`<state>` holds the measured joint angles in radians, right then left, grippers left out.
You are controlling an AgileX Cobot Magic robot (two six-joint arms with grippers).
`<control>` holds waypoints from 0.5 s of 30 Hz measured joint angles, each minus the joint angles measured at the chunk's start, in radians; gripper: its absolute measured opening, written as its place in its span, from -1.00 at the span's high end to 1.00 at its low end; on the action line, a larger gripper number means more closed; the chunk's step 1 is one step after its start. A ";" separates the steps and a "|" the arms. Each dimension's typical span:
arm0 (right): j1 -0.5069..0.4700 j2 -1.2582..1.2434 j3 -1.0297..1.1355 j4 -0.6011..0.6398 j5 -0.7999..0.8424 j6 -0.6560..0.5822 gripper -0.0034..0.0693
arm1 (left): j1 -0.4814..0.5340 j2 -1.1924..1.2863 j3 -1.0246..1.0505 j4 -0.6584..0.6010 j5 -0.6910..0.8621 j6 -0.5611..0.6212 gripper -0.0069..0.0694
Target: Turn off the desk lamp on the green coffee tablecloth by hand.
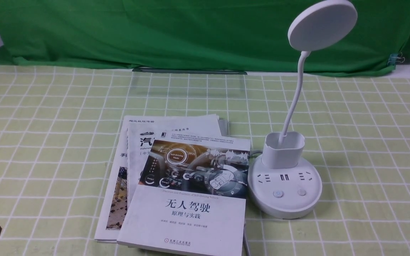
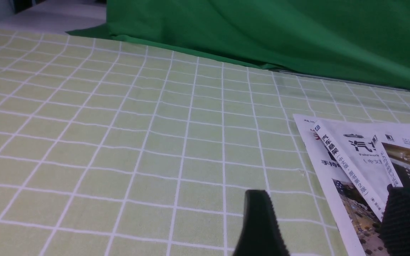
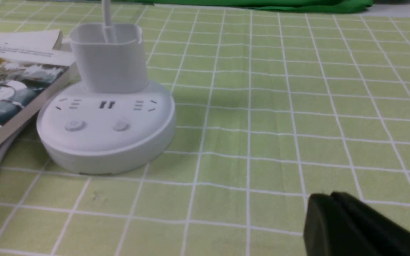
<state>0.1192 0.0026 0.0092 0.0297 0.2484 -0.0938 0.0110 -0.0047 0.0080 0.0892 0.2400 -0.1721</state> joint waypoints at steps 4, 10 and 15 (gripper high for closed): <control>0.000 0.000 0.000 0.000 0.001 0.000 0.77 | 0.000 0.000 0.000 0.000 0.000 0.000 -0.26; 0.000 0.000 0.000 0.000 0.001 0.000 0.74 | 0.000 0.000 0.000 0.000 0.000 0.000 -0.26; 0.000 0.000 0.000 0.000 0.001 0.000 0.70 | 0.000 0.000 0.000 0.000 0.000 0.000 -0.26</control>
<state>0.1192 0.0026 0.0092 0.0297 0.2497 -0.0938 0.0110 -0.0047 0.0080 0.0892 0.2400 -0.1721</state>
